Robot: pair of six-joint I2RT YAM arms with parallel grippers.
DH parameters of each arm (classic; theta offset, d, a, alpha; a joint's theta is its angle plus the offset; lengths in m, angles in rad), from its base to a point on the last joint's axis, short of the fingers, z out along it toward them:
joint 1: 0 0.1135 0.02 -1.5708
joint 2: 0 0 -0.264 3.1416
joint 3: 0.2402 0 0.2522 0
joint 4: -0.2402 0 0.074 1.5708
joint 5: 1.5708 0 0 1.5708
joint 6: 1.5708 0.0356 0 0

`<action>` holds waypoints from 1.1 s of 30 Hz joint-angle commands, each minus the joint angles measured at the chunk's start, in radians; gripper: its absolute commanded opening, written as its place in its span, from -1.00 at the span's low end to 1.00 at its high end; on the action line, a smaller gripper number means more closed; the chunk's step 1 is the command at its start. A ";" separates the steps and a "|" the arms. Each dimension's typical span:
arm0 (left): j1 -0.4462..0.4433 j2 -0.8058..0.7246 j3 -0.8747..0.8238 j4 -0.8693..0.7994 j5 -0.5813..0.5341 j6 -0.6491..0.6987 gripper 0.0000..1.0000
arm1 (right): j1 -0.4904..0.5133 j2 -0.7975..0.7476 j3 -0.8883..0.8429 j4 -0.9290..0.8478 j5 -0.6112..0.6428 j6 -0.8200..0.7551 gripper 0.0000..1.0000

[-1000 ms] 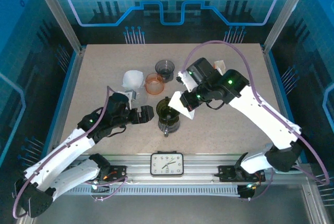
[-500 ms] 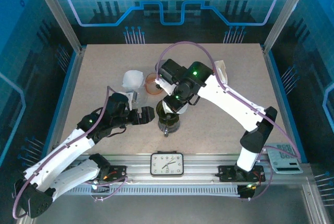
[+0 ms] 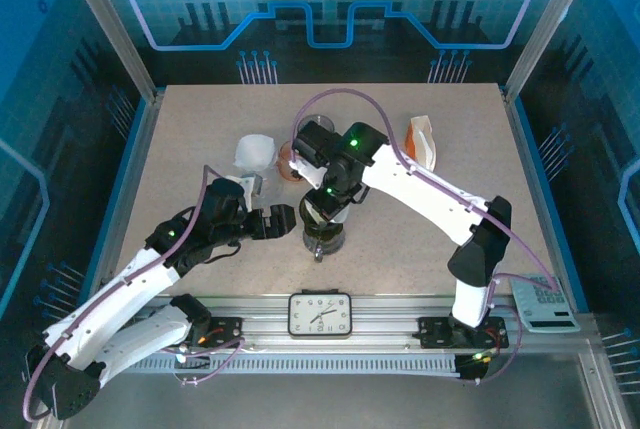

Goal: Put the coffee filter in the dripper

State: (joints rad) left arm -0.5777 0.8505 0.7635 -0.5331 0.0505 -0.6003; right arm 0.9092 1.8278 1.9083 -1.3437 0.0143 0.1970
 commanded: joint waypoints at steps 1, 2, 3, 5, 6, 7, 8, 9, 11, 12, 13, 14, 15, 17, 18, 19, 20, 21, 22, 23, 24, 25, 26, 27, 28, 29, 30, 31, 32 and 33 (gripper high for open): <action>0.007 -0.013 0.013 0.005 0.026 0.012 0.98 | 0.016 0.011 -0.040 0.038 -0.026 0.002 -1.00; 0.007 -0.012 0.013 0.004 0.027 0.012 0.98 | 0.015 0.012 -0.050 0.047 -0.025 0.002 -1.00; 0.007 -0.011 0.013 0.004 0.027 0.012 0.98 | 0.016 0.012 -0.059 0.055 -0.025 0.003 -1.00; 0.006 -0.010 0.013 0.003 0.027 0.011 0.98 | 0.015 0.014 -0.075 0.070 -0.027 0.004 -1.00; 0.006 -0.011 0.011 0.004 0.026 0.011 0.98 | 0.016 0.014 -0.084 0.078 -0.029 0.006 -1.00; 0.006 -0.012 0.011 0.004 0.026 0.011 0.98 | 0.015 0.014 -0.092 0.085 -0.029 0.008 -1.00; 0.007 -0.012 0.011 0.004 0.026 0.010 0.98 | 0.014 0.013 -0.097 0.091 -0.028 0.009 -1.00; 0.007 -0.013 0.011 0.005 0.025 0.008 0.98 | 0.014 0.013 -0.104 0.096 -0.030 0.010 -1.00; 0.007 -0.013 0.010 0.005 0.026 0.006 0.98 | 0.012 0.008 -0.113 0.104 -0.031 0.012 -0.98; 0.007 -0.013 0.010 0.007 0.025 0.005 0.98 | 0.010 0.006 -0.116 0.109 -0.032 0.012 -0.95; 0.007 -0.011 0.009 0.008 0.025 0.004 0.98 | 0.012 0.003 -0.121 0.110 -0.033 0.013 -0.90; 0.006 -0.010 0.010 0.010 0.027 0.001 0.98 | 0.011 0.001 -0.123 0.112 -0.036 0.013 -0.86; 0.007 -0.011 0.009 0.011 0.030 -0.001 0.98 | 0.011 -0.002 -0.126 0.115 -0.037 0.015 -0.81; 0.007 -0.008 0.011 0.017 0.039 -0.006 0.98 | 0.011 -0.020 -0.135 0.129 -0.036 0.015 -0.65; 0.006 -0.006 0.011 0.019 0.044 -0.008 0.98 | 0.011 -0.037 -0.146 0.143 -0.031 0.016 -0.53; 0.007 -0.006 0.014 0.021 0.047 -0.011 0.98 | 0.011 -0.056 -0.159 0.160 -0.030 0.016 -0.39; 0.006 -0.005 0.014 0.025 0.050 -0.014 0.98 | 0.010 -0.073 -0.170 0.176 -0.027 0.019 -0.29; 0.007 -0.003 0.015 0.028 0.052 -0.015 0.97 | 0.010 -0.092 -0.184 0.191 -0.025 0.021 -0.18; 0.006 -0.002 0.018 0.030 0.055 -0.016 0.96 | 0.008 -0.109 -0.194 0.201 -0.023 0.023 -0.10; 0.007 0.002 0.019 0.033 0.058 -0.020 0.95 | 0.008 -0.122 -0.202 0.209 -0.021 0.027 -0.05; 0.007 0.004 0.021 0.035 0.062 -0.022 0.94 | 0.008 -0.135 -0.211 0.216 -0.017 0.032 0.00; 0.009 0.007 0.023 0.037 0.067 -0.024 0.93 | 0.007 -0.151 -0.218 0.222 -0.014 0.036 0.03; 0.008 0.010 0.025 0.041 0.070 -0.028 0.92 | 0.007 -0.165 -0.227 0.229 -0.014 0.039 0.07; 0.008 0.013 0.027 0.045 0.076 -0.030 0.91 | 0.007 -0.184 -0.238 0.241 -0.011 0.043 0.11; 0.008 0.017 0.030 0.050 0.082 -0.033 0.90 | 0.005 -0.203 -0.251 0.252 -0.010 0.048 0.14; 0.008 0.020 0.032 0.054 0.086 -0.035 0.89 | 0.004 -0.220 -0.262 0.263 -0.010 0.051 0.18; 0.008 0.024 0.037 0.058 0.092 -0.036 0.87 | 0.002 -0.237 -0.277 0.276 -0.010 0.057 0.23; 0.008 0.032 0.042 0.062 0.096 -0.037 0.86 | -0.002 -0.254 -0.287 0.288 -0.010 0.064 0.25; 0.007 0.039 0.051 0.063 0.100 -0.035 0.84 | -0.005 -0.267 -0.299 0.298 -0.008 0.071 0.27; 0.008 0.050 0.062 0.064 0.103 -0.033 0.81 | -0.008 -0.284 -0.314 0.310 -0.003 0.077 0.28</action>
State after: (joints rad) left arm -0.5777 0.8845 0.7731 -0.4988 0.1154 -0.6262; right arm 0.9089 1.5860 1.6260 -1.0809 -0.0013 0.2470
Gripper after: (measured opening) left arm 0.909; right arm 0.637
